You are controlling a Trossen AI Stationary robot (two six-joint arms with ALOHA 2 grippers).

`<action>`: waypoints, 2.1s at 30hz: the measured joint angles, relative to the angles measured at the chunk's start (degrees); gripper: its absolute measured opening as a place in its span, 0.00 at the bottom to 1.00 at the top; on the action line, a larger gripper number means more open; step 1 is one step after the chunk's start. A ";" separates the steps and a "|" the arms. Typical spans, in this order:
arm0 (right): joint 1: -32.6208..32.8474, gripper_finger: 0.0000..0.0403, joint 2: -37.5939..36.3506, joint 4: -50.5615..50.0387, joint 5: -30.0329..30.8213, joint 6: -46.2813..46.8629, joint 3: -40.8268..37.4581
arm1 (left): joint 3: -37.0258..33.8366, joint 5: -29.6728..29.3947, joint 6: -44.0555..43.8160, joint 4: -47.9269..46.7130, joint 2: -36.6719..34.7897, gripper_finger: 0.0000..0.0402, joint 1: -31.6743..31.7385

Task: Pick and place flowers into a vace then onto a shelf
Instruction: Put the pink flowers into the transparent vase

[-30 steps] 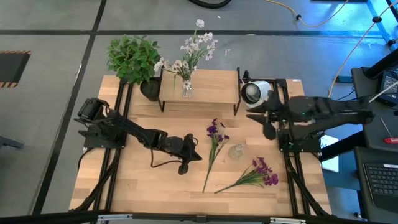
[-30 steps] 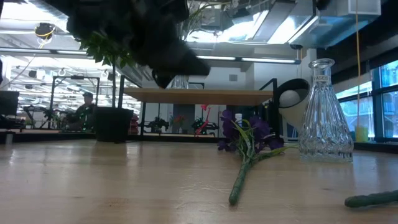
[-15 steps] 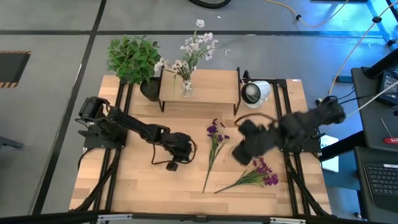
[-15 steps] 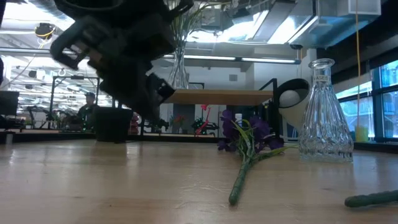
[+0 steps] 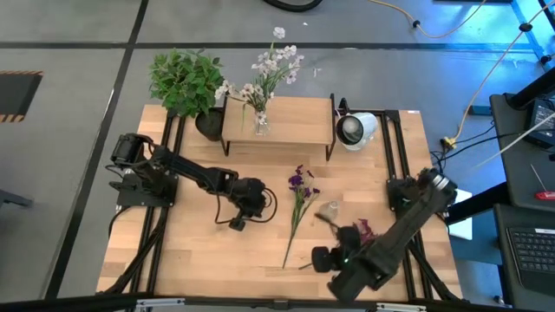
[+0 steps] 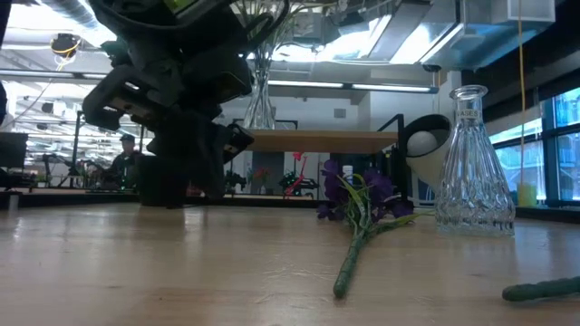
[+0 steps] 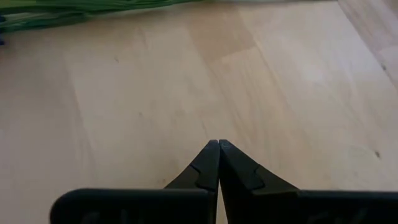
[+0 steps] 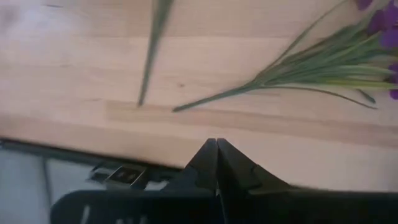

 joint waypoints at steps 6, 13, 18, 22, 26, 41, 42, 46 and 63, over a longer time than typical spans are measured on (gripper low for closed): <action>-1.12 0.01 4.96 0.00 -0.10 -3.06 -0.05 | 0.00 0.00 -0.05 0.22 0.02 0.01 0.67; -2.08 0.06 5.86 0.79 -0.28 -10.20 -0.06 | 0.00 0.00 -2.04 0.22 0.00 0.01 0.63; -2.75 0.07 5.86 2.14 -0.33 -17.05 -0.06 | 0.00 0.00 -2.03 0.22 0.00 0.01 0.63; -2.67 0.07 5.86 2.14 -4.81 -26.12 -0.06 | 0.00 0.00 -2.12 0.23 0.00 0.01 0.62; -2.69 0.07 5.86 2.25 -9.43 -32.12 -0.07 | 0.00 0.00 -2.16 0.22 0.00 0.01 0.59; -4.33 0.11 5.86 3.90 -11.45 -49.23 -0.09 | 0.00 -0.04 -2.05 0.22 0.00 0.01 0.59; -4.52 0.11 5.86 4.24 -11.44 -49.38 -0.09 | 0.00 -0.04 -2.05 0.22 0.00 0.01 0.59; -5.06 0.11 5.86 4.40 -11.45 -49.35 -0.09 | 0.00 -0.07 -2.03 0.22 -0.01 0.01 0.59; -5.31 0.47 5.86 3.16 -11.47 -49.22 -0.09 | 0.00 -0.09 -2.03 0.20 -0.02 0.01 0.59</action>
